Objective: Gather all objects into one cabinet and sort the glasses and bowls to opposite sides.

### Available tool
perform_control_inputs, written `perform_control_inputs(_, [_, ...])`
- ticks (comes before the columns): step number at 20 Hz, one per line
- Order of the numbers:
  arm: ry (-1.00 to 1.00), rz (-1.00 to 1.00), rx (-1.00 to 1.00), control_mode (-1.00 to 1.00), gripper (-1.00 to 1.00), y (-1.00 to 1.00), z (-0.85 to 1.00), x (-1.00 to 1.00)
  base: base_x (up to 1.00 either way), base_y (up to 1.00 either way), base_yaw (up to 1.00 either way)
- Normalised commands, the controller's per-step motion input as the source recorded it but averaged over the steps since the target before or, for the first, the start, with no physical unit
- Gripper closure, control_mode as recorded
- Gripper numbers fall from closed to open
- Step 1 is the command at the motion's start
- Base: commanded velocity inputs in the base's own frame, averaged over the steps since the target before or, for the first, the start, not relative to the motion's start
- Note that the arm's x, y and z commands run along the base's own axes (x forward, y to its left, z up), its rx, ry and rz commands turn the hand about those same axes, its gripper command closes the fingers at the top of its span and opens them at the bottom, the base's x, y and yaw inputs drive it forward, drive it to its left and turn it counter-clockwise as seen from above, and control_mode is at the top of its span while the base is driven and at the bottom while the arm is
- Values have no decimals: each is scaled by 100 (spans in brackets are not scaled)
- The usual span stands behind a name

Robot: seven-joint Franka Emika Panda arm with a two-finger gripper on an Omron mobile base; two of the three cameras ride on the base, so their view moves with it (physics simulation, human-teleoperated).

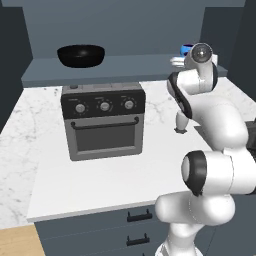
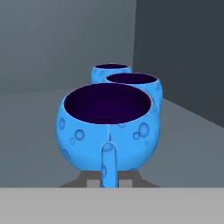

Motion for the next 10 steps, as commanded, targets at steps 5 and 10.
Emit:
perform_control_inputs(5, [0, -1, 0, -100, 100, -33, 0, -9, 0, 0, 0])
perform_control_inputs(10, [0, -3, 0, -100, 100, -38, 0, -23, 0, 0, 0])
